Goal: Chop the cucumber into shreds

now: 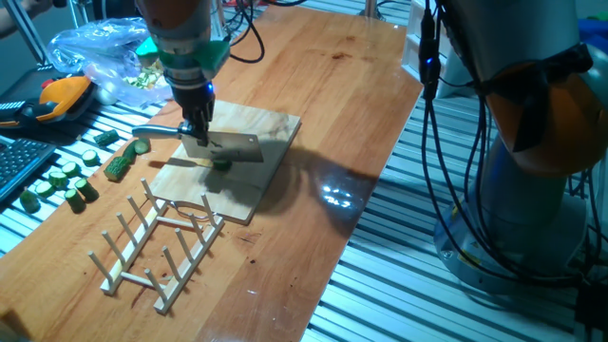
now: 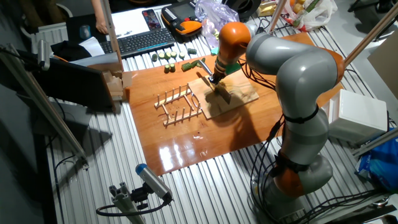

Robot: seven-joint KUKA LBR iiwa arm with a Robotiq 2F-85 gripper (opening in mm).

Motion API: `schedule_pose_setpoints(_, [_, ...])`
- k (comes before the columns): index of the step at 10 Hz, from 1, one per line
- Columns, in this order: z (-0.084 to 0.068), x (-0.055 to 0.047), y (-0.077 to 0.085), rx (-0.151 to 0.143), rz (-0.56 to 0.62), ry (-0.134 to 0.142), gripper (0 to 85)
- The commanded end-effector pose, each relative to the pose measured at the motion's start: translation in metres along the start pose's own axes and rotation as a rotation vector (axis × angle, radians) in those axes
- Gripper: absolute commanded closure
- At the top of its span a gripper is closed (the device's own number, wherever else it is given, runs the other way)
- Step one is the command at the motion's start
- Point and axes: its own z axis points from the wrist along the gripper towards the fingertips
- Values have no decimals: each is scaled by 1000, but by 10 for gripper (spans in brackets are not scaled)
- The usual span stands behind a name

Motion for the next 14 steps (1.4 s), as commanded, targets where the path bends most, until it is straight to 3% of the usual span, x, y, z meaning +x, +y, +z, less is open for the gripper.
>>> schedule_pose_setpoints(1, [1, 0, 2, 5, 3, -2, 850])
schedule_pose_setpoints(5, [-5, 2, -13, 13, -11, 0, 850])
schedule_pose_setpoints(9, [-1, 6, -16, 26, 16, -12, 850])
schedule_pose_setpoints(12, [0, 7, -16, 22, 79, -9, 850])
schedule_pose_setpoints(14, [-1, 8, -17, -1, 113, -14, 850])
